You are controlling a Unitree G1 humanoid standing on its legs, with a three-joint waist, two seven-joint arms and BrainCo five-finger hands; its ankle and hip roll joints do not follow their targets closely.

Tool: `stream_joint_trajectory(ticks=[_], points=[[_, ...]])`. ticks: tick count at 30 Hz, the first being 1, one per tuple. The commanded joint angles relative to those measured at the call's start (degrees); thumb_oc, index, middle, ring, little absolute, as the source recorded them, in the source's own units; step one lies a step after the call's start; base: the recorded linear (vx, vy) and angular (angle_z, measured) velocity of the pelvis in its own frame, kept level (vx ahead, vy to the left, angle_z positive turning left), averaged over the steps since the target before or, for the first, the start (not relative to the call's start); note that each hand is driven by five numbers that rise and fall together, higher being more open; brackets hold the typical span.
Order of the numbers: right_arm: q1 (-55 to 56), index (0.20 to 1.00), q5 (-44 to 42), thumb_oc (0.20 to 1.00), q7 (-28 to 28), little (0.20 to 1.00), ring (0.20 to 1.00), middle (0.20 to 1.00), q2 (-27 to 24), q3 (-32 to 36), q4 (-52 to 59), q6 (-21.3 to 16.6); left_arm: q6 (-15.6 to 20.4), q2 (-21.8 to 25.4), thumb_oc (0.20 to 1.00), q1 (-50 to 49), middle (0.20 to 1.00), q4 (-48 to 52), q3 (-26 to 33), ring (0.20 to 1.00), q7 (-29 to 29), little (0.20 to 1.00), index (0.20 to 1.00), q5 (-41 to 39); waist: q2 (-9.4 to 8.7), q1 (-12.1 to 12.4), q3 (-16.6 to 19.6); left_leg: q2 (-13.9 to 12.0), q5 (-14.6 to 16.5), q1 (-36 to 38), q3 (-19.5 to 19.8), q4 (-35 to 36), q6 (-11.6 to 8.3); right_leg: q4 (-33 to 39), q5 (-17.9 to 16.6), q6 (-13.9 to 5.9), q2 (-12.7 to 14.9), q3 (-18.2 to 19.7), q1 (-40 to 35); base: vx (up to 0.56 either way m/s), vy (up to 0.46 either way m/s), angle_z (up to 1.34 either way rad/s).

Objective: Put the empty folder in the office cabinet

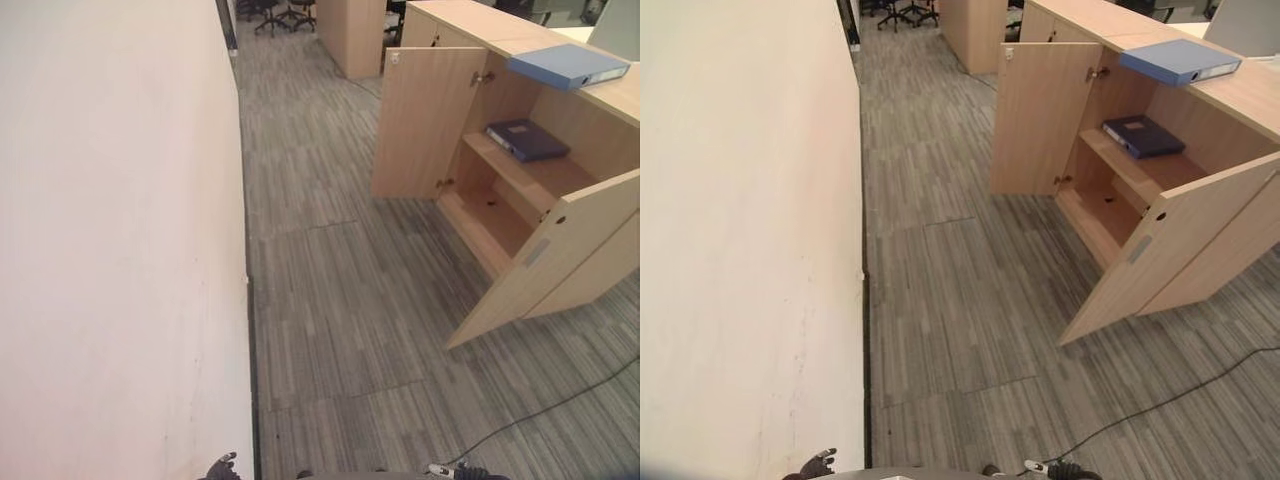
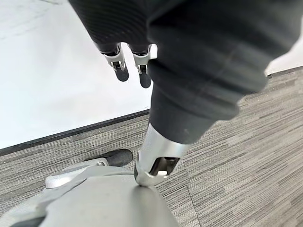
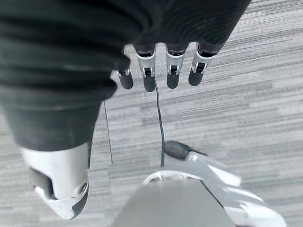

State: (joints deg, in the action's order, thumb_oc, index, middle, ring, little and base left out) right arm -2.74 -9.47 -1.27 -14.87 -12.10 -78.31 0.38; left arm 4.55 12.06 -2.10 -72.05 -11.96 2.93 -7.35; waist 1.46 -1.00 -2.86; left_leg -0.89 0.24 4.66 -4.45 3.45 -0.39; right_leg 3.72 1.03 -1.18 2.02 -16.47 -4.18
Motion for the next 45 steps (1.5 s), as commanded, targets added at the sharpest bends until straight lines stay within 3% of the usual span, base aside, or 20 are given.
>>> stream_joint_trajectory(ticks=[1, 10, 15, 26, 31, 32, 33, 34, 35, 37, 38, 39, 40, 43, 44, 45], points=[[-3.38, 1.0, 2.65, 1.0, -0.18, 1.0, 1.0, 1.0, 0.65, -4.02, -1.93, -0.27, 0.43, -1.18, 1.0, 1.87, 1.0, -3.56, -1.61, 1.0, -0.24, 1.0, 1.0, 2.9, -2.97, 0.01, 0.23, 1.0, 1.27, -0.85, -2.87, 1.55, -1.15, 1.28, -1.55, -3.48, 2.37, -1.6, -1.69, 0.0, 0.0, 0.0], [-3.48, 1.0, 7.85, 1.0, -0.59, 1.0, 1.0, 1.0, 1.41, -7.57, -0.81, 0.19, 0.01, -1.97, 1.0, 2.4, 1.0, -3.66, -3.46, 1.0, -0.89, 1.0, 1.0, 4.43, -2.57, -0.06, 0.03, 1.06, 1.49, -0.58, -2.82, 1.55, -0.98, 1.28, -1.32, -3.48, 2.28, -1.27, -1.74, 0.0, 0.0, 0.0], [-3.77, 1.0, 10.45, 1.0, -1.53, 1.0, 1.0, 1.0, 0.83, -9.2, -0.29, 0.66, -0.74, -2.3, 1.0, 3.15, 1.0, -4.08, -5.39, 1.0, -4.24, 1.0, 1.0, 4.71, -2.06, -0.54, -0.3, 1.07, 1.62, -0.67, -3.17, 1.55, -0.96, 1.28, -1.42, -3.46, 2.15, -0.62, -1.34, 0.01, 0.002, -0.02], [-4.24, 1.0, 10.89, 1.0, -1.8, 1.0, 1.0, 1.0, 0.31, -9.65, -0.24, 1.13, -0.99, -1.73, 1.0, 3.58, 1.0, -5.24, -5.01, 1.0, -3.4, 1.0, 1.0, 5.51, -1.8, -0.41, -0.61, 0.94, 1.73, -0.83, -2.88, 1.55, -1.01, 1.28, -1.1, -3.08, 1.96, -0.58, -1.4, 0.02, -0.018, -0.03], [-4.78, 1.0, 9.09, 1.0, -1.46, 1.0, 1.0, 1.0, 0.11, -8.82, 0.03, 1.08, -0.83, -0.83, 1.0, 4.53, 1.0, -4.28, -4.09, 1.0, -1.45, 1.0, 1.0, 4.56, -2.59, -0.33, -1.2, -0.3, 1.55, 0.34, -2.83, 1.55, -1.42, 0.84, -0.08, -1.98, 0.97, -0.06, -2.28, 0.03, -0.108, -0.03], [-5.42, 1.0, 8.58, 1.0, -1.33, 1.0, 1.0, 1.0, -0.02, -8.57, -0.01, 1.0, -0.72, -0.41, 1.0, 5.09, 1.0, -3.72, -3.51, 1.0, -0.93, 1.0, 1.0, 3.5, -3.62, 0.02, -2.87, -1.51, 2.93, -2.65, -3.64, -5.64, -2.03, -1.24, 1.15, -0.95, 0.98, 0.87, -1.89, -0.12, -0.276, 0.01], [-5.82, 1.0, 8.49, 1.0, -1.1, 1.0, 1.0, 1.0, -0.39, -8.33, -0.09, 1.01, -0.58, 0.04, 1.0, 5.48, 1.0, -2.51, -2.5, 1.0, -0.22, 1.0, 1.0, 2.0, -4.55, 0.92, -5.08, -3.58, 2.2, -9.43, -4.13, -17.69, -2.46, -2.43, 2.11, 0.55, 1.01, 1.1, -2.05, -0.16, -0.292, -0.04], [-6.13, 1.0, 8.64, 1.0, -0.92, 1.0, 1.0, 1.0, -0.6, -8.44, -0.13, 1.24, -0.61, 0.23, 1.0, 5.75, 1.0, -1.54, -1.65, 1.0, 0.26, 1.0, 1.0, 0.45, -4.68, 1.45, -6.09, -4.51, -0.26, -13.62, -3.1, -24.64, -2.59, -2.77, 2.53, 1.49, 0.6, 0.93, -2.0, -0.1, -0.302, -0.22], [-7.01, 1.0, 9.27, 1.0, -0.63, 1.0, 1.0, 1.0, -1.04, -9.18, -0.36, 1.57, -0.08, 0.5, 1.0, 6.31, 1.0, -0.45, -3.04, 1.0, 1.99, 1.0, 1.0, 3.29, -4.78, 2.3, -7.51, -5.12, -4.62, -18.93, -2.07, -32.49, -2.0, -3.23, 3.59, 2.84, -0.27, 1.0, -2.07, 0.0, -0.207, -0.18], [-7.43, 1.0, 10.25, 1.0, -0.36, 1.0, 1.0, 1.0, -1.4, -10.02, -0.52, 1.58, -0.01, 1.09, 1.0, 5.92, 1.0, 0.87, -4.9, 1.0, 1.98, 1.0, 1.0, 5.8, -4.93, 2.86, -7.59, -5.27, -5.44, -21.96, -2.17, -31.01, -1.61, -3.13, 4.06, 2.75, -0.4, 1.58, -2.13, 0.12, -0.052, -0.23], [-7.33, 1.0, 10.5, 1.0, -0.63, 1.0, 1.0, 1.0, -1.84, -10.14, -0.75, 1.47, 0.17, 1.16, 1.0, 4.57, 1.0, 0.4, -4.28, 1.0, 1.35, 1.0, 1.0, 5.34, -4.6, 3.67, -7.41, -4.08, -6.33, -22.55, -1.48, -23.22, -1.71, -2.17, 4.34, 2.22, -0.49, 2.79, -3.35, 0.42, 0.185, -0.48], [-7.0, 1.0, 11.24, 1.0, -0.78, 1.0, 1.0, 1.0, -2.28, -9.82, -1.19, 1.34, -0.13, 0.34, 1.0, 3.52, 1.0, -1.97, -3.19, 1.0, 1.35, 1.0, 1.0, 4.96, -2.7, 4.68, -6.68, -3.97, -11.93, -21.66, 0.85, -6.45, -3.47, -1.15, 5.44, 1.26, -1.3, 4.03, -5.73, 0.74, 0.325, -0.71], [-6.3, 1.0, 11.11, 1.0, -0.82, 1.0, 1.0, 1.0, -2.57, -8.38, -2.38, 1.4, -0.48, -0.56, 1.0, 3.04, 1.0, -4.72, -2.02, 1.0, 1.19, 1.0, 1.0, 4.54, -1.42, 5.1, -5.95, -4.64, -12.73, -22.33, 0.06, 1.55, -4.79, 0.07, 6.35, 0.24, -1.55, 5.57, -8.81, 0.7, 0.312, -0.94], [-5.45, 1.0, 11.81, 1.0, -1.12, 1.0, 1.0, 1.0, -1.9, -8.25, -3.23, 1.66, -0.87, -0.53, 1.0, 2.2, 1.0, -5.67, -0.29, 1.0, 1.23, 1.0, 1.0, 3.17, -1.17, 5.43, -4.42, -4.93, -14.77, -21.04, -0.57, 1.55, -5.33, 1.16, 7.03, -0.03, -1.53, 6.09, -9.68, 0.31, 0.155, -0.79], [-5.36, 1.0, 12.17, 1.0, -1.25, 1.0, 1.0, 1.0, -1.76, -8.19, -3.56, 1.72, -0.83, -0.42, 1.0, 2.23, 1.0, -5.88, 0.43, 1.0, 1.31, 1.0, 1.0, 2.79, -1.22, 5.84, -3.68, -4.69, -14.56, -21.03, -0.6, 1.55, -5.06, 1.28, 7.16, -0.7, -1.09, 6.1, -9.55, 0.46, 0.309, -0.53], [-5.01, 1.0, 12.56, 1.0, -1.72, 1.0, 1.0, 1.0, -1.59, -7.67, -4.3, 2.07, -0.64, -0.36, 1.0, 2.03, 1.0, -6.05, 1.35, 1.0, 1.33, 1.0, 1.0, 1.92, -1.42, 6.34, -2.39, -3.34, -13.65, -20.27, -0.63, 1.55, -4.11, 1.28, 7.24, -2.45, 1.03, 5.98, -9.95, 0.4, 0.293, -0.29]])
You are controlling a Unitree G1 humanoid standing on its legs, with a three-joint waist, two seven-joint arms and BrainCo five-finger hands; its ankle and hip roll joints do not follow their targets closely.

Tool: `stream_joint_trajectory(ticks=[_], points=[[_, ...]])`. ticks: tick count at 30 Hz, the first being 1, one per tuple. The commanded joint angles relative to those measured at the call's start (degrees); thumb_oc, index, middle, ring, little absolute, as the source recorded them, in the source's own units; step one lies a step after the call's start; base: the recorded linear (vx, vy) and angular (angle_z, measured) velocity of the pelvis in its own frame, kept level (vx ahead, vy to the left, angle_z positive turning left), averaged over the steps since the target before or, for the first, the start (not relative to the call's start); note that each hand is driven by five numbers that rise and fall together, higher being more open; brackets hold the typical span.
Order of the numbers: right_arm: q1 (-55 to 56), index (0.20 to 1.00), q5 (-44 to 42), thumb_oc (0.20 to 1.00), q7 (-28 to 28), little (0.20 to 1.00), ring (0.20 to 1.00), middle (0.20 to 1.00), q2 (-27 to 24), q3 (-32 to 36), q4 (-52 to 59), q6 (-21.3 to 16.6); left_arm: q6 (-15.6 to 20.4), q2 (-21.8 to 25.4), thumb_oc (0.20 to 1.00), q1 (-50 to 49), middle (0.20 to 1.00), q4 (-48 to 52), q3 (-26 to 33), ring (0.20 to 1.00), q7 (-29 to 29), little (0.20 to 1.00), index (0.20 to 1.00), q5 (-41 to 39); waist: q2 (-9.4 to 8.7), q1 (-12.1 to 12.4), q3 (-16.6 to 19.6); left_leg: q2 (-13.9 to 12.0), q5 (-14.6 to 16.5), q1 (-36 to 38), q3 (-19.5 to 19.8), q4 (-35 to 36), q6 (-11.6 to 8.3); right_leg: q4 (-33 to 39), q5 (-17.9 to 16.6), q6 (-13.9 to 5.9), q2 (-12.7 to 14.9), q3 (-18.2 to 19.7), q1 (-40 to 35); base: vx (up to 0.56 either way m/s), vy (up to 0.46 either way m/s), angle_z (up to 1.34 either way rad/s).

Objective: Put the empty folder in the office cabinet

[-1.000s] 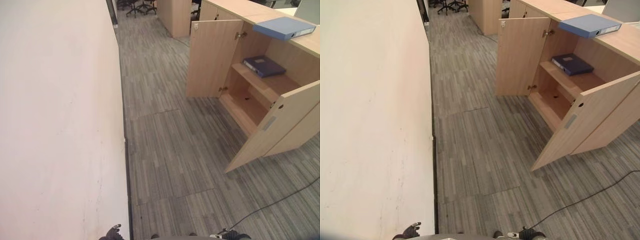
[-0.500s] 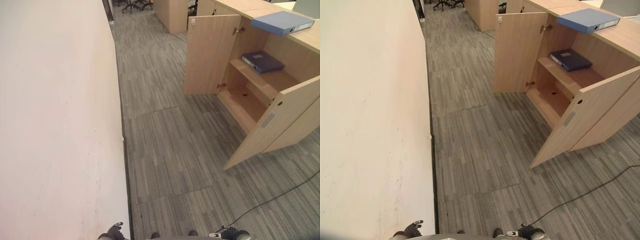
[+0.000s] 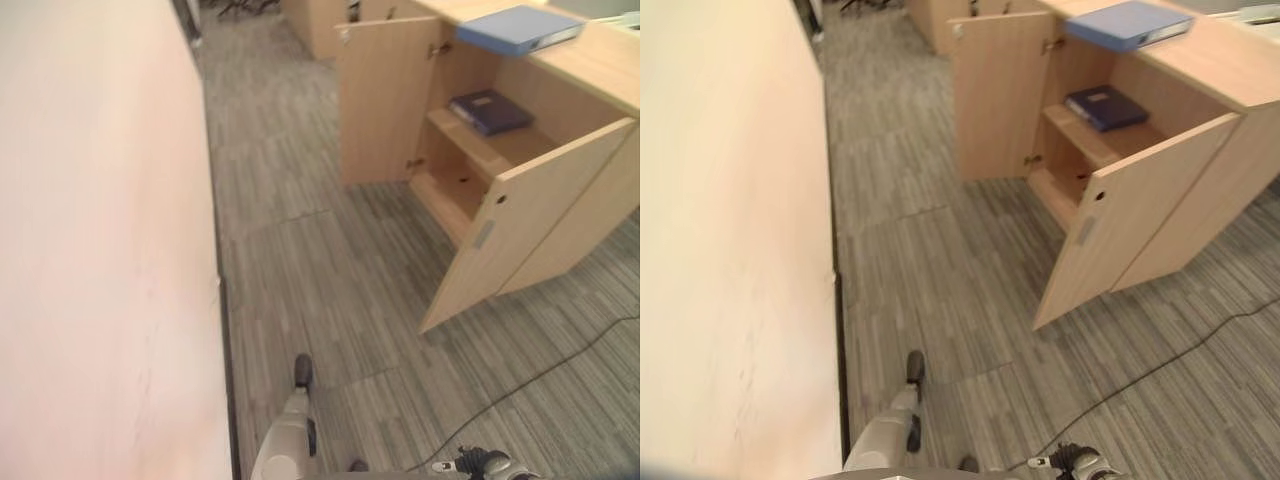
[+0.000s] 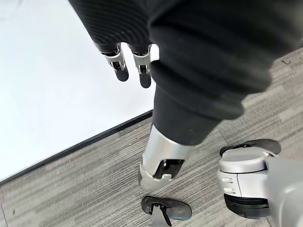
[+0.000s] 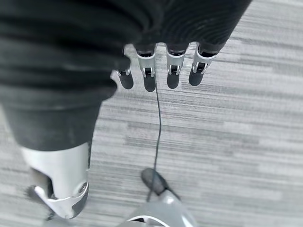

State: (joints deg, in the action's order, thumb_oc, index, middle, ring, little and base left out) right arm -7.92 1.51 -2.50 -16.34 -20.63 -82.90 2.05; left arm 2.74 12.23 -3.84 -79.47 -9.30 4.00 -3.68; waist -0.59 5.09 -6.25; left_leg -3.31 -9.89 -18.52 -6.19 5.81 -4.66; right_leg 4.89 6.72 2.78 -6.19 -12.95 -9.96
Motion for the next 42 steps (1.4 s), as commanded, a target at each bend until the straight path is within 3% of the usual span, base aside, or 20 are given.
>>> stream_joint_trajectory(ticks=[1, 4, 5, 7, 9, 13, 15, 16, 17, 18, 20, 21, 22, 23, 26, 34, 37, 38, 39, 42], points=[[0.32, 1.0, 1.65, 1.0, -0.66, 1.0, 1.0, 1.0, -0.02, 1.15, 0.06, 0.56, 1.19, -0.47, 1.0, 3.66, 1.0, 1.25, -0.9, 1.0, 0.35, 1.0, 1.0, -2.08, 0.57, 0.44, 1.55, -0.12, -2.91, 3.47, 1.0, -0.81, 0.77, -0.02, 1.46, -7.25, 10.66, 2.2, -4.49, 0.42, 0.333, -0.15], [0.24, 1.0, 1.9, 1.0, -1.14, 1.0, 1.0, 1.0, 0.4, 1.57, 0.28, 0.78, 1.4, -0.4, 1.0, 3.48, 1.0, 1.67, -0.04, 1.0, 0.63, 1.0, 1.0, -3.35, 0.04, 1.4, 3.41, 3.55, 0.23, 6.71, -0.24, -0.81, 3.39, -4.68, -0.74, -10.52, 17.39, 1.59, -3.83, 0.3, 0.272, -0.06], [0.24, 1.0, 1.9, 1.0, -1.14, 1.0, 1.0, 1.0, 0.37, 1.58, 0.27, 0.78, 1.4, -0.42, 1.0, 3.48, 1.0, 1.67, -0.04, 1.0, 0.63, 1.0, 1.0, -3.35, 0.14, 1.46, 3.5, 3.44, 0.19, 6.58, -0.26, -0.81, 3.38, -4.62, -0.86, -10.5, 17.28, 1.66, -3.7, 0.29, 0.318, -0.42], [-1.2, 1.0, 0.6, 1.0, -0.83, 1.0, 1.0, 1.0, 0.37, 1.97, 2.11, 0.69, 1.54, -0.03, 1.0, 4.34, 1.0, 2.78, -0.66, 1.0, 0.84, 1.0, 1.0, -3.39, -0.01, 1.65, 4.11, 8.17, 3.25, 9.98, -1.25, -0.81, 6.33, -16.28, -11.02, -12.46, 24.62, 1.31, 0.01, 0.3, 0.43, -0.51], [-2.43, 1.0, -0.49, 1.0, -0.21, 1.0, 1.0, 1.0, 0.33, 2.08, 3.63, 0.54, 1.52, 0.21, 1.0, 4.98, 1.0, 4.06, -1.29, 1.0, 1.07, 1.0, 1.0, -3.53, 0.96, 1.23, 2.98, 10.64, 5.3, 12.96, -0.85, -0.81, 8.63, -27.81, -17.71, -10.79, 28.33, 1.15, 4.31, 0.23, 0.404, -0.13], [-3.42, 1.0, -0.92, 1.0, 0.28, 1.0, 1.0, 1.0, 1.24, 0.58, 5.59, 0.16, 1.36, 1.11, 1.0, 5.36, 1.0, 5.04, -1.6, 1.0, 1.15, 1.0, 1.0, -3.44, 0.82, 1.05, 1.91, 12.33, 9.21, 16.94, -1.05, -0.81, 9.51, -36.8, -17.82, -11.1, 32.27, -2.51, 8.0, 0.19, 0.196, 0.42], [-4.04, 1.0, -0.86, 1.0, 0.18, 1.0, 1.0, 1.0, 1.59, -0.08, 5.81, 0.14, 1.49, 1.07, 1.0, 5.51, 1.0, 5.2, -1.76, 1.0, 1.05, 1.0, 1.0, -3.48, 1.42, 0.71, 1.24, 11.34, 9.93, 18.28, -0.76, -0.81, 9.47, -35.94, -14.77, -10.19, 30.58, -4.68, 11.08, 0.21, 0.007, 0.3], [-4.91, 1.0, -0.72, 1.0, -0.03, 1.0, 1.0, 1.0, 1.57, -0.77, 6.56, -0.01, 1.55, 1.13, 1.0, 5.43, 1.0, 5.01, -1.87, 1.0, 0.83, 1.0, 1.0, -3.71, 2.56, -0.39, -0.51, 9.74, 9.95, 20.11, 0.53, -0.81, 9.12, -33.35, -10.43, -8.75, 25.66, -5.51, 16.05, 0.22, -0.126, 0.25], [-5.42, 1.0, -0.49, 1.0, 0.13, 1.0, 1.0, 1.0, 1.54, -1.35, 7.05, -0.14, 1.51, 1.09, 1.0, 5.2, 1.0, 4.68, -2.12, 1.0, 0.79, 1.0, 1.0, -3.61, 2.66, -1.2, -1.77, 9.34, 10.03, 21.39, 1.2, -0.81, 8.93, -30.02, -9.96, -8.41, 22.41, -5.55, 18.4, 0.16, -0.134, 0.29], [-5.46, 1.0, -0.5, 1.0, 0.13, 1.0, 1.0, 1.0, 1.53, -1.4, 7.04, -0.13, 1.52, 1.07, 1.0, 5.23, 1.0, 4.65, -2.06, 1.0, 0.78, 1.0, 1.0, -3.6, 2.82, -1.24, -1.92, 9.11, 10.15, 21.57, 1.23, -0.81, 8.81, -29.7, -9.98, -8.28, 22.13, -5.7, 18.05, 0.16, -0.114, 0.35], [-6.25, 1.0, -1.16, 1.0, 0.41, 1.0, 1.0, 1.0, 1.6, -1.25, 7.27, -0.3, 1.21, 0.87, 1.0, 4.8, 1.0, 3.88, -2.38, 1.0, 0.68, 1.0, 1.0, -2.67, 1.92, -2.59, -3.25, 9.48, 10.5, 23.45, 2.37, -0.81, 8.57, -18.47, -12.3, -8.09, 16.67, -5.62, 19.97, 0.09, -0.114, 0.41], [-6.26, 1.0, -1.16, 1.0, 0.41, 1.0, 1.0, 1.0, 1.6, -1.26, 7.26, -0.3, 1.21, 0.87, 1.0, 4.81, 1.0, 3.87, -2.37, 1.0, 0.68, 1.0, 1.0, -2.67, 2.0, -2.63, -3.36, 9.38, 10.52, 23.58, 2.43, -0.81, 8.54, -18.14, -12.45, -8.07, 16.54, -5.74, 19.66, 0.16, -0.132, 0.47], [-6.39, 1.0, -1.75, 1.0, 0.38, 1.0, 1.0, 1.0, 1.64, -1.19, 7.26, -0.42, 1.22, 0.79, 1.0, 4.4, 1.0, 2.66, -2.37, 1.0, 0.51, 1.0, 1.0, -1.73, 0.59, -3.76, -3.9, 10.15, 11.89, 25.43, 3.67, -0.81, 8.12, -11.18, -14.62, -8.97, 12.77, -3.65, 21.33, 0.25, -0.112, 0.47], [-6.41, 1.0, -1.77, 1.0, 0.42, 1.0, 1.0, 1.0, 1.67, -0.98, 7.13, -0.44, 1.07, 0.78, 1.0, 4.21, 1.0, 2.22, -2.15, 1.0, 0.25, 1.0, 1.0, -1.27, 0.17, -4.11, -3.86, 10.34, 12.32, 25.94, 4.44, -0.81, 8.13, -9.45, -15.23, -9.2, 11.88, -2.57, 21.84, 0.32, -0.151, 0.26], [-5.36, 1.0, -1.75, 1.0, 0.39, 1.0, 1.0, 1.0, 1.86, -0.68, 5.89, -0.39, 1.0, 0.36, 1.0, 3.04, 1.0, 0.9, -1.56, 1.0, -0.05, 1.0, 1.0, -0.65, -0.65, -4.19, -2.86, 10.49, 13.98, 27.13, 6.21, -0.81, 8.1, -5.48, -15.31, -8.18, 10.81, -2.37, 19.15, 0.28, -0.161, 0.4], [-3.34, 1.0, -1.14, 1.0, -0.03, 1.0, 1.0, 1.0, 1.34, -0.99, 4.17, -0.35, 0.9, 0.37, 1.0, 2.92, 1.0, 0.47, -0.71, 1.0, -0.38, 1.0, 1.0, -1.56, -1.19, -3.73, -0.29, 5.07, 17.52, 27.95, 7.4, -5.66, 5.12, -6.14, -10.8, -6.01, 8.93, -2.56, 14.58, 0.23, -0.182, 0.38], [-3.26, 1.0, -2.22, 1.0, 0.03, 1.0, 1.0, 1.0, 1.28, -0.7, 4.0, -0.4, 1.18, 0.55, 1.0, 4.01, 1.0, 2.0, -1.52, 1.0, -0.38, 1.0, 1.0, -2.12, -2.2, -3.75, -1.42, 2.58, 15.4, 22.9, 4.54, -19.69, 2.49, -6.56, -8.55, -4.43, 8.87, -3.06, 11.47, 0.14, -0.252, 0.1], [-3.51, 1.0, -2.57, 1.0, 0.11, 1.0, 1.0, 1.0, 1.0, -0.79, 4.25, -0.19, 1.34, 0.86, 1.0, 4.73, 1.0, 3.77, -2.38, 1.0, 0.04, 1.0, 1.0, -2.38, -3.16, -3.06, -3.06, 1.28, 10.28, 16.13, 4.22, -34.26, 2.46, -6.43, -7.41, -2.75, 8.15, -2.64, 9.45, 0.09, -0.303, 0.14], [-3.49, 1.0, -2.78, 1.0, 0.34, 1.0, 1.0, 1.0, 0.78, -0.74, 4.2, -0.16, 1.38, 0.76, 1.0, 5.13, 1.0, 4.48, -2.81, 1.0, 0.2, 1.0, 1.0, -2.57, -3.67, -2.75, -3.57, 0.97, 8.82, 12.81, 3.54, -40.3, 2.72, -6.39, -6.8, -2.02, 7.98, -2.65, 8.7, 0.06, -0.25, 0.15], [-3.27, 1.0, -3.0, 1.0, 0.76, 1.0, 1.0, 1.0, 0.46, -0.28, 3.34, 0.24, 1.48, 0.56, 1.0, 5.56, 1.0, 5.8, -3.26, 1.0, 0.85, 1.0, 1.0, -3.58, -4.68, -1.64, -4.1, -0.71, 8.31, 5.94, 0.38, -43.21, 4.14, -6.28, -5.43, -1.19, 8.2, -2.26, 6.6, 0.13, -0.137, -0.17]])
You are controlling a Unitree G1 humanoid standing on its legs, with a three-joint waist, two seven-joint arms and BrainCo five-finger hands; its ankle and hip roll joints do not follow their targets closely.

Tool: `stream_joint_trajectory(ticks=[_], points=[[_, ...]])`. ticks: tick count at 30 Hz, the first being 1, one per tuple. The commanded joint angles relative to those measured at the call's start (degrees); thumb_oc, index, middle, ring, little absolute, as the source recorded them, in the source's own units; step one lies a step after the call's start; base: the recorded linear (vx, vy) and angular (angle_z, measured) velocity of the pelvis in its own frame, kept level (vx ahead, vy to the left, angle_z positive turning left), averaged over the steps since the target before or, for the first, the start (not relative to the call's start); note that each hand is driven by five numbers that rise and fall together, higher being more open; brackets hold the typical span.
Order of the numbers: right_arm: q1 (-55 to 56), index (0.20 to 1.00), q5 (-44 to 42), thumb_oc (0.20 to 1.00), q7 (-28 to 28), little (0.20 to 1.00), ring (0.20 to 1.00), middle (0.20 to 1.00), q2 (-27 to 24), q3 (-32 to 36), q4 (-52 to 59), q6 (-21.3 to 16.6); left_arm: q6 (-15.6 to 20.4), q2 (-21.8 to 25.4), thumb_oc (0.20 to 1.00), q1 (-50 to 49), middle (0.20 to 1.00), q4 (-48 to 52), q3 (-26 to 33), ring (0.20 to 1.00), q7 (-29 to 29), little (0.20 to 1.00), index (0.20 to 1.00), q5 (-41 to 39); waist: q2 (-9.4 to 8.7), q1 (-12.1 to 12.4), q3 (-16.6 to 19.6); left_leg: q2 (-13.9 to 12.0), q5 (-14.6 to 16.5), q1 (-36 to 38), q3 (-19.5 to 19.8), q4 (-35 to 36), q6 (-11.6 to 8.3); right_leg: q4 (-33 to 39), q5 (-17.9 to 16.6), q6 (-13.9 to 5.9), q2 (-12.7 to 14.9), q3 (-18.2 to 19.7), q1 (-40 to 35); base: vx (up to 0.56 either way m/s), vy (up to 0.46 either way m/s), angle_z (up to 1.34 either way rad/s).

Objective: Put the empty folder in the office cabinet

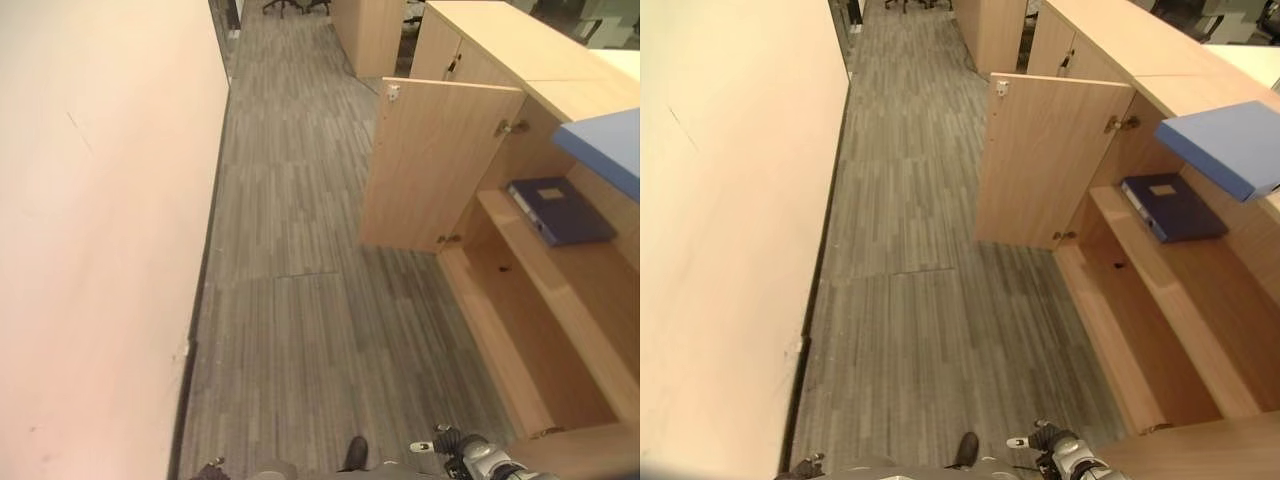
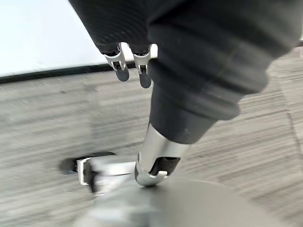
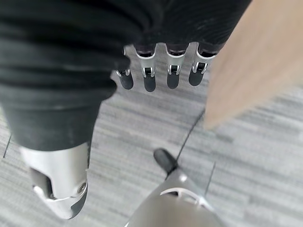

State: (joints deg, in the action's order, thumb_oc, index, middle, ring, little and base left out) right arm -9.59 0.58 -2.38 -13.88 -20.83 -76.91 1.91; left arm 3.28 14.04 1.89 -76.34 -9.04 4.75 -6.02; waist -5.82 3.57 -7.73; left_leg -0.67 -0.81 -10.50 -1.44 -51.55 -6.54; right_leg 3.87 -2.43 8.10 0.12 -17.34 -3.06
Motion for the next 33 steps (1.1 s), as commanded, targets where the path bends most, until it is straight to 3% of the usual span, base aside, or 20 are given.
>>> stream_joint_trajectory(ticks=[1, 2, 5, 8, 13, 16, 20, 21, 22, 23, 24, 25, 26, 27, 28, 29, 30, 31, 32, 33], points=[[-1.48, 1.0, -2.24, 1.0, 0.62, 1.0, 1.0, 1.0, -2.1, 0.08, -2.75, 0.4, 1.13, -1.2, 1.0, -0.34, 1.0, 2.78, -3.5, 1.0, 0.34, 1.0, 1.0, -1.41, 0.3, 0.27, -2.53, -2.9, -0.15, -3.57, -4.43, 16.82, 6.31, -4.95, 3.87, -6.7, 2.13, 2.84, -0.92, 0.17, -0.055, 0.04], [-1.48, 1.0, -2.24, 1.0, 0.62, 1.0, 1.0, 1.0, -2.1, 0.09, -2.75, 0.4, 1.13, -1.2, 1.0, -0.35, 1.0, 2.78, -3.51, 1.0, 0.34, 1.0, 1.0, -1.41, 0.3, 0.31, -2.56, -2.91, -0.13, -3.51, -4.48, 16.84, 6.33, -4.95, 3.88, -6.71, 2.13, 2.89, -0.96, 0.15, 0.021, 0.12], [-1.05, 1.0, -2.08, 1.0, 0.61, 1.0, 1.0, 1.0, -2.39, 0.14, -2.91, 0.08, 1.23, -1.15, 1.0, -0.7, 1.0, 2.27, -3.59, 1.0, 0.54, 1.0, 1.0, -0.9, 0.69, 1.25, -2.1, -2.72, -1.32, -3.61, -2.87, 32.32, 5.67, -3.95, 4.99, -7.89, 2.53, 4.62, -2.78, 0.22, 0.082, -0.16], [-0.31, 1.0, -1.42, 1.0, 0.56, 1.0, 1.0, 1.0, -2.85, 0.8, -3.44, -0.04, 1.13, -1.33, 1.0, -0.94, 1.0, 1.0, -3.15, 1.0, 0.67, 1.0, 1.0, -1.24, 3.04, 2.28, -1.86, -4.61, -9.94, -3.94, 2.27, 51.29, 2.76, -2.96, 7.02, -8.84, 1.77, 7.3, -6.65, 0.34, 0.138, -0.21], [1.65, 1.0, -0.91, 1.0, 0.07, 1.0, 1.0, 1.0, -2.87, 2.21, -3.98, -0.05, 0.75, -2.11, 1.0, -2.27, 1.0, -1.25, -1.89, 1.0, 0.21, 1.0, 1.0, -1.23, 5.4, 2.08, 0.38, -4.59, -11.31, -0.33, 5.93, 56.08, 1.38, -2.54, 8.23, -10.02, 2.19, 9.84, -8.72, 0.27, 0.147, -0.71], [3.08, 1.0, -0.8, 1.0, -0.15, 1.0, 1.0, 1.0, -2.83, 3.61, -4.6, 0.39, 0.61, -2.3, 1.0, -2.79, 1.0, -1.85, -1.77, 1.0, -0.06, 1.0, 1.0, -0.55, 5.95, 1.49, 2.01, -3.33, -9.93, 2.04, 4.45, 56.25, 2.09, -1.95, 7.96, -11.71, 5.06, 10.29, -9.39, 0.31, 0.28, -0.52], [3.44, 1.0, 0.11, 1.0, -0.63, 1.0, 1.0, 1.0, -2.66, 4.31, -5.2, 0.89, 0.64, -2.03, 1.0, -2.88, 1.0, -1.39, -1.82, 1.0, 0.0, 1.0, 1.0, 0.02, 6.22, 1.31, 3.35, 0.17, -6.56, 4.51, 1.56, 56.42, 4.99, -3.04, 6.32, -14.88, 10.04, 11.37, -7.56, 0.18, 0.289, -0.42], [3.27, 1.0, 0.12, 1.0, -0.74, 1.0, 1.0, 1.0, -2.69, 4.85, -5.32, 0.97, 0.64, -1.9, 1.0, -2.64, 1.0, -1.09, -1.82, 1.0, 0.12, 1.0, 1.0, 0.25, 6.39, 1.2, 4.09, 2.0, -4.6, 6.12, 0.18, 56.55, 6.38, -5.27, 5.17, -16.31, 12.62, 11.86, -6.03, 0.16, 0.299, -0.78], [3.28, 1.0, 0.12, 1.0, -0.74, 1.0, 1.0, 1.0, -2.69, 4.86, -5.31, 0.97, 0.64, -1.9, 1.0, -2.64, 1.0, -1.09, -1.82, 1.0, 0.12, 1.0, 1.0, 0.25, 6.37, 1.26, 4.08, 2.03, -4.58, 6.15, 0.12, 56.55, 6.4, -5.31, 5.2, -16.33, 12.66, 11.92, -6.01, 0.16, 0.3, -0.78], [3.3, 1.0, -0.01, 1.0, -0.74, 1.0, 1.0, 1.0, -2.89, 5.41, -5.33, 0.97, 0.69, -1.78, 1.0, -2.44, 1.0, -1.05, -1.9, 1.0, 0.11, 1.0, 1.0, 0.61, 6.52, 1.1, 4.35, 3.27, -3.58, 7.02, -0.44, 56.55, 7.21, -7.69, 3.79, -17.01, 14.36, 12.0, -4.91, 0.17, 0.418, -0.46], [2.67, 1.0, -0.93, 1.0, -0.59, 1.0, 1.0, 1.0, -3.44, 6.23, -4.42, 1.12, 0.51, -1.28, 1.0, -1.5, 1.0, -0.77, -2.48, 1.0, -0.13, 1.0, 1.0, 1.14, 7.26, -0.04, 3.48, 6.21, -1.58, 9.69, -1.34, 56.55, 9.37, -19.32, -4.55, -16.24, 18.82, 12.66, 0.12, 0.2, 0.527, -0.4], [2.21, 1.0, -1.29, 1.0, -0.27, 1.0, 1.0, 1.0, -3.53, 6.06, -3.7, 0.99, 0.37, -0.93, 1.0, -1.18, 1.0, -0.41, -2.65, 1.0, -0.16, 1.0, 1.0, 1.1, 7.67, -0.31, 2.59, 6.72, -0.96, 10.5, -1.96, 56.55, 10.16, -23.15, -6.81, -14.9, 19.96, 11.61, 1.9, 0.23, 0.494, -0.17], [2.18, 1.0, -1.71, 1.0, -0.1, 1.0, 1.0, 1.0, -3.38, 5.9, -3.34, 0.8, 0.18, -0.47, 1.0, -1.18, 1.0, -0.36, -2.36, 1.0, -0.22, 1.0, 1.0, 1.15, 7.79, 0.03, 2.4, 6.8, 0.59, 11.6, -2.85, 56.55, 10.07, -25.38, -5.24, -14.41, 21.13, 8.26, 1.85, 0.06, 0.197, -0.23], [2.14, 1.0, -1.74, 1.0, -0.07, 1.0, 1.0, 1.0, -3.37, 5.93, -3.28, 0.81, 0.17, -0.45, 1.0, -1.12, 1.0, -0.32, -2.34, 1.0, -0.24, 1.0, 1.0, 1.16, 7.99, -0.08, 2.25, 6.66, -0.23, 11.19, -3.08, 56.55, 10.36, -25.1, -5.93, -13.84, 21.07, 7.66, 2.02, 0.16, 0.211, -0.11], [2.04, 1.0, -1.94, 1.0, -0.06, 1.0, 1.0, 1.0, -2.68, 5.46, -2.91, 0.55, -0.1, -0.12, 1.0, -1.47, 1.0, -0.58, -1.85, 1.0, -0.52, 1.0, 1.0, 1.21, 8.0, 0.38, 1.85, 6.19, 1.85, 12.92, -5.57, 56.55, 10.19, -28.77, -3.71, -14.3, 23.1, 0.76, 2.93, 0.09, 0.129, -0.25], [2.07, 1.0, -1.95, 1.0, -0.06, 1.0, 1.0, 1.0, -2.61, 5.41, -2.89, 0.56, -0.1, -0.05, 1.0, -1.51, 1.0, -0.59, -1.82, 1.0, -0.53, 1.0, 1.0, 1.22, 7.75, 0.22, 1.64, 6.41, 2.15, 13.32, -5.42, 56.55, 10.14, -29.28, -3.17, -14.49, 23.4, 0.75, 2.68, 0.17, 0.155, -0.39], [1.79, 1.0, -2.26, 1.0, -0.05, 1.0, 1.0, 1.0, -2.44, 5.52, -2.56, 0.41, -0.31, 0.14, 1.0, -1.77, 1.0, -0.92, -1.19, 1.0, -0.63, 1.0, 1.0, 1.06, 7.59, 0.34, 1.42, 5.71, 2.7, 13.6, -7.57, 56.55, 9.89, -28.9, -2.72, -14.79, 23.48, -3.57, 3.53, 0.06, 0.026, -0.72], [1.17, 1.0, -2.61, 1.0, 0.2, 1.0, 1.0, 1.0, -2.41, 5.72, -2.01, 0.31, -0.38, 0.2, 1.0, -1.85, 1.0, -1.16, -0.76, 1.0, -0.67, 1.0, 1.0, 0.72, 7.58, 0.24, 1.03, 4.95, 2.93, 13.69, -8.88, 56.55, 9.66, -27.76, -2.31, -15.14, 22.7, -6.24, 4.68, 0.1, 0.031, -1.3], [-0.36, 1.0, -2.31, 1.0, 0.78, 1.0, 1.0, 1.0, -2.38, 5.71, -1.81, 0.27, -0.69, 0.13, 1.0, -1.7, 1.0, -1.56, -0.35, 1.0, -0.93, 1.0, 1.0, 0.38, 7.98, -0.33, -0.27, 3.39, 3.33, 14.56, -11.43, 56.55, 9.3, -25.09, -1.64, -15.83, 18.9, -11.79, 9.13, 0.17, 0.007, -1.89], [-1.17, 1.0, -2.24, 1.0, 1.01, 1.0, 1.0, 1.0, -2.29, 5.26, -1.68, 0.26, -1.21, 0.0, 1.0, -2.15, 1.0, -1.96, -0.22, 1.0, -1.19, 1.0, 1.0, 1.12, 7.11, -0.78, -1.29, 3.51, 4.53, 16.58, -14.14, 56.55, 9.39, -20.72, -3.48, -17.44, 15.95, -18.87, 11.05, 0.29, -0.021, -2.08]])
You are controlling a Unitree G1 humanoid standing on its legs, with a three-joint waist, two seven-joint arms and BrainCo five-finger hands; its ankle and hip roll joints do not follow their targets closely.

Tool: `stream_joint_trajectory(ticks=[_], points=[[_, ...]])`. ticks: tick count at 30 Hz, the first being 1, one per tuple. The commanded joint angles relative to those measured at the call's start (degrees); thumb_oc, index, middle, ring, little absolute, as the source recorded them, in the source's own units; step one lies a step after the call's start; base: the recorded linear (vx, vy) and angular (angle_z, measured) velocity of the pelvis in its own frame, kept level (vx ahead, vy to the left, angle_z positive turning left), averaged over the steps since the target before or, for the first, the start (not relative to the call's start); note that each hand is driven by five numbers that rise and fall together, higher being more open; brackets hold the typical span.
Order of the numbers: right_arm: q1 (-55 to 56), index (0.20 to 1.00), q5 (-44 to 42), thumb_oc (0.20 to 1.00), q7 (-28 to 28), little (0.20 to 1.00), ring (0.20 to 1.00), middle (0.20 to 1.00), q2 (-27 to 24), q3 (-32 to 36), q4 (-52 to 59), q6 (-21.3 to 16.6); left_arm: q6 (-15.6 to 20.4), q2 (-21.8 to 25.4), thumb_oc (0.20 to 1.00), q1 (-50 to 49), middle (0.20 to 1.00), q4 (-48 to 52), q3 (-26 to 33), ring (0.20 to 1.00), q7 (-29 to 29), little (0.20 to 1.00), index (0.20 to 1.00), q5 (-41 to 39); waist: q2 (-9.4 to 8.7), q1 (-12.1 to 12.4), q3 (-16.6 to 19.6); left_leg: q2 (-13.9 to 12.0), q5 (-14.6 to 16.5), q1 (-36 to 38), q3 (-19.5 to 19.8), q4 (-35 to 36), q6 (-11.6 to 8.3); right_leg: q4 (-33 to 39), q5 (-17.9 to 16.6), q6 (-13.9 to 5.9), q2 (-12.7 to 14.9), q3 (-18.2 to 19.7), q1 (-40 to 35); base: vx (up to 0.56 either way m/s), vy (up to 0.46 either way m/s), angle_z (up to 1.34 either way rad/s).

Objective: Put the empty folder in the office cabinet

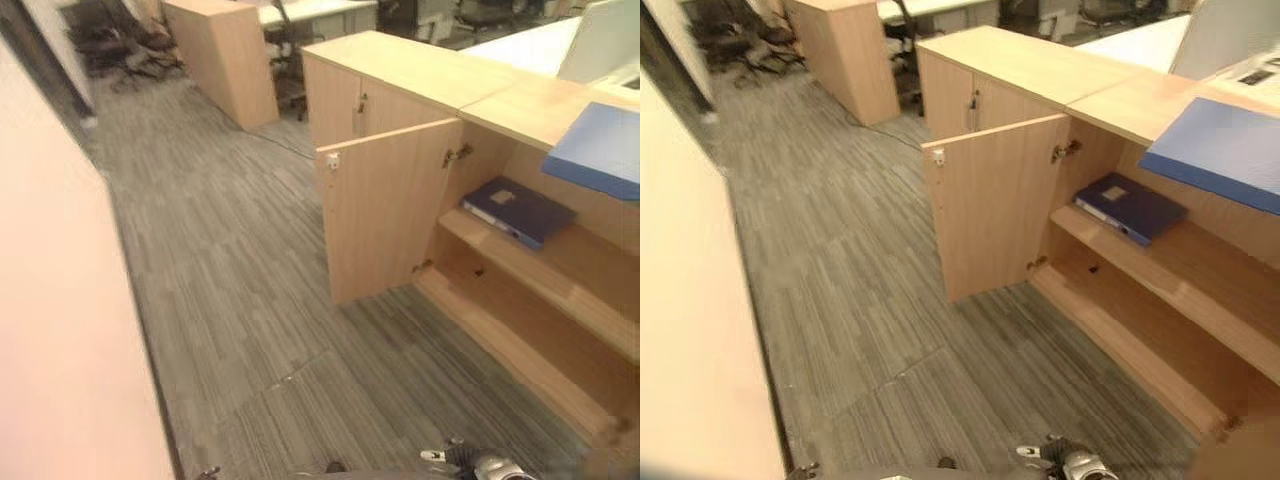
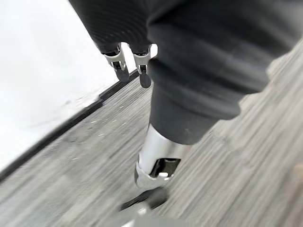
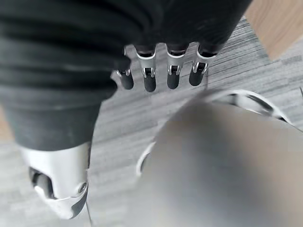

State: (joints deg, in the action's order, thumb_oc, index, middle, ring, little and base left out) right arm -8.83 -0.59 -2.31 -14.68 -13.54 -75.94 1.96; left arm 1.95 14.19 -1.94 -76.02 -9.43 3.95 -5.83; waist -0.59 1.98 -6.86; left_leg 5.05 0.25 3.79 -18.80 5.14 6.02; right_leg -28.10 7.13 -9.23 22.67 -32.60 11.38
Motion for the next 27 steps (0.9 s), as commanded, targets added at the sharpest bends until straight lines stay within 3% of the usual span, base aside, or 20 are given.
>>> stream_joint_trajectory(ticks=[1, 2, 3, 4, 8, 10, 11, 12, 13, 14, 15, 16, 20, 22, 23, 24, 27], points=[[-2.03, 1.0, -1.22, 1.0, 1.26, 1.0, 1.0, 1.0, -1.09, -2.1, -2.67, 0.27, -0.31, -0.08, 1.0, 1.51, 1.0, -2.45, 0.31, 1.0, -0.73, 1.0, 1.0, 2.2, 0.3, 0.94, -1.89, -1.49, 4.95, 3.68, 1.08, -0.14, -3.17, 18.3, -15.59, -1.07, -8.69, -11.47, -4.35, 0.31, -0.056, -1.98], [-2.01, 1.0, -1.37, 1.0, 1.62, 1.0, 1.0, 1.0, -0.66, -2.12, -2.65, 0.37, -0.49, 0.06, 1.0, 1.7, 1.0, -2.32, 0.35, 1.0, -0.86, 1.0, 1.0, 2.52, -0.52, 0.68, -1.8, -1.53, 5.34, 4.38, 0.12, -0.14, -3.32, 20.83, -17.09, -1.22, -9.32, -14.3, -4.71, 0.35, -0.159, -1.4], [-0.88, 1.0, -1.87, 1.0, 2.02, 1.0, 1.0, 1.0, -0.47, -2.22, -3.04, 0.44, -0.55, -0.16, 1.0, 1.99, 1.0, -2.09, 0.01, 1.0, -0.89, 1.0, 1.0, 3.67, -1.94, 0.44, -0.75, -1.46, 6.84, 5.6, -0.74, -0.14, -3.61, 25.38, -15.0, 0.94, -11.27, -13.57, -6.5, 0.34, -0.198, -0.79], [0.04, 1.0, -1.98, 1.0, 2.14, 1.0, 1.0, 1.0, -0.28, -2.29, -3.77, 0.56, -0.52, -0.52, 1.0, 2.44, 1.0, -1.86, -0.66, 1.0, -1.0, 1.0, 1.0, 4.02, -2.22, -0.11, -0.08, -2.28, 7.21, 6.35, -1.48, -0.14, -3.96, 26.09, -13.71, 2.27, -12.67, -12.03, -6.17, 0.41, -0.232, -0.24], [0.43, 1.0, -2.18, 1.0, 2.58, 1.0, 1.0, 1.0, -0.51, -2.74, -4.33, 0.27, 0.05, -1.49, 1.0, 4.06, 1.0, -0.14, -4.54, 1.0, -1.72, 1.0, 1.0, 6.34, -1.95, -1.48, 1.31, -4.44, 9.22, 8.15, -3.68, -2.03, -4.63, 27.61, -11.77, 4.24, -15.68, -9.93, -7.29, 0.23, -0.122, -0.12], [0.08, 1.0, -2.82, 1.0, 2.66, 1.0, 1.0, 1.0, -0.5, -2.88, -4.25, -0.04, 0.31, -1.46, 1.0, 4.89, 1.0, 0.72, -5.88, 1.0, -2.03, 1.0, 1.0, 6.94, -2.09, -2.56, 1.51, -6.59, 11.21, 7.74, -5.69, -7.62, -5.35, 27.22, -10.51, 5.12, -16.55, -8.39, -7.85, 0.24, -0.153, -0.41], [-0.61, 1.0, -3.22, 1.0, 2.89, 1.0, 1.0, 1.0, -0.42, -3.59, -3.68, -0.47, 0.42, -0.9, 1.0, 5.03, 1.0, 1.34, -5.15, 1.0, -1.9, 1.0, 1.0, 5.81, -2.61, -2.61, 1.41, -10.77, 10.92, 5.6, -8.51, -19.06, -7.61, 28.3, -9.53, 6.39, -18.56, -5.83, -9.6, 0.32, -0.293, -0.75], [-1.1, 1.0, -3.03, 1.0, 2.72, 1.0, 1.0, 1.0, -0.26, -4.48, -3.22, -0.36, 0.44, -0.63, 1.0, 4.89, 1.0, 1.73, -4.63, 1.0, -1.8, 1.0, 1.0, 4.97, -3.17, -2.19, 1.11, -13.67, 9.2, 3.74, -9.21, -27.44, -8.42, 28.89, -8.42, 7.63, -19.85, -4.15, -11.01, 0.35, -0.375, -1.0], [-1.63, 1.0, -2.77, 1.0, 2.95, 1.0, 1.0, 1.0, -0.16, -5.42, -2.5, -0.39, 0.5, -0.43, 1.0, 4.81, 1.0, 2.3, -3.94, 1.0, -1.48, 1.0, 1.0, 3.71, -3.52, -1.04, 0.14, -16.48, 6.33, 1.13, -7.99, -36.92, -9.27, 29.36, -6.97, 9.14, -21.26, -2.75, -12.53, 0.25, -0.324, -1.7], [-2.11, 1.0, -2.76, 1.0, 3.02, 1.0, 1.0, 1.0, -0.31, -6.13, -1.73, -0.3, 0.59, -0.49, 1.0, 4.7, 1.0, 2.86, -2.88, 1.0, -0.61, 1.0, 1.0, 1.0, -3.89, 0.85, -1.47, -19.09, 2.21, -4.99, -4.18, -46.32, -9.81, 29.95, -5.18, 10.99, -22.26, -0.73, -14.7, 0.17, -0.209, -1.77], [-2.21, 1.0, -2.68, 1.0, 3.0, 1.0, 1.0, 1.0, -0.44, -6.53, -1.71, -0.08, 0.76, -0.81, 1.0, 4.5, 1.0, 3.13, -2.27, 1.0, -0.42, 1.0, 1.0, -0.73, -4.28, 1.68, -2.12, -19.23, 2.9, -8.52, -1.63, -47.96, -8.95, 30.13, -4.81, 11.21, -21.99, 0.76, -15.39, 0.09, -0.092, -1.69], [-2.24, 1.0, -2.69, 1.0, 2.99, 1.0, 1.0, 1.0, -0.43, -6.53, -1.7, -0.06, 0.76, -0.79, 1.0, 4.52, 1.0, 3.14, -2.29, 1.0, -0.41, 1.0, 1.0, -0.81, -4.19, 1.65, -2.07, -19.43, 3.06, -8.85, -1.48, -48.37, -8.95, 30.13, -4.75, 11.28, -22.13, 0.74, -15.27, 0.06, 0.067, -1.2], [-2.03, 1.0, -2.17, 1.0, 2.99, 1.0, 1.0, 1.0, -0.81, -7.46, -1.99, -0.25, 1.45, -1.49, 1.0, 3.45, 1.0, 3.25, -1.65, 1.0, 0.03, 1.0, 1.0, -2.93, -4.86, 4.12, -2.9, -17.11, 4.34, -13.48, 6.13, -34.69, -7.16, 31.03, -5.75, 9.23, -20.12, 6.5, -17.19, 0.1, 0.174, -0.98], [-1.59, 1.0, -1.93, 1.0, 2.97, 1.0, 1.0, 1.0, -0.95, -7.71, -2.28, -0.45, 1.61, -1.46, 1.0, 3.25, 1.0, 3.25, -1.85, 1.0, 0.02, 1.0, 1.0, -3.1, -4.35, 5.59, -2.94, -13.95, 1.97, -13.38, 13.0, -21.86, -7.97, 31.54, -5.76, 8.45, -20.15, 9.29, -17.86, 0.12, 0.169, -0.68], [-1.55, 1.0, -1.93, 1.0, 2.96, 1.0, 1.0, 1.0, -0.96, -7.7, -2.27, -0.46, 1.62, -1.47, 1.0, 3.22, 1.0, 3.24, -1.88, 1.0, 0.02, 1.0, 1.0, -3.1, -4.46, 5.63, -3.04, -13.78, 1.6, -12.86, 12.89, -21.12, -7.98, 31.55, -5.75, 8.43, -20.01, 9.31, -18.01, 0.13, 0.221, -1.16], [-0.72, 1.0, -1.77, 1.0, 2.57, 1.0, 1.0, 1.0, -1.32, -7.33, -3.11, -0.54, 1.94, -1.89, 1.0, 3.87, 1.0, 2.48, -3.11, 1.0, -0.17, 1.0, 1.0, -2.33, -2.62, 6.28, -2.81, -9.93, -3.51, -11.99, 20.72, -9.76, -9.38, 31.1, -5.7, 7.88, -20.62, 12.88, -18.3, 0.12, 0.213, -0.92], [0.03, 1.0, -1.77, 1.0, 2.48, 1.0, 1.0, 1.0, -1.36, -6.72, -3.45, -0.51, 1.9, -2.12, 1.0, 4.02, 1.0, 2.17, -4.28, 1.0, -0.3, 1.0, 1.0, -0.91, -1.52, 4.79, -1.65, -9.66, -3.58, -9.04, 21.05, -7.08, -9.42, 30.9, -5.83, 7.65, -20.16, 13.46, -18.19, 0.13, 0.227, -0.63]])
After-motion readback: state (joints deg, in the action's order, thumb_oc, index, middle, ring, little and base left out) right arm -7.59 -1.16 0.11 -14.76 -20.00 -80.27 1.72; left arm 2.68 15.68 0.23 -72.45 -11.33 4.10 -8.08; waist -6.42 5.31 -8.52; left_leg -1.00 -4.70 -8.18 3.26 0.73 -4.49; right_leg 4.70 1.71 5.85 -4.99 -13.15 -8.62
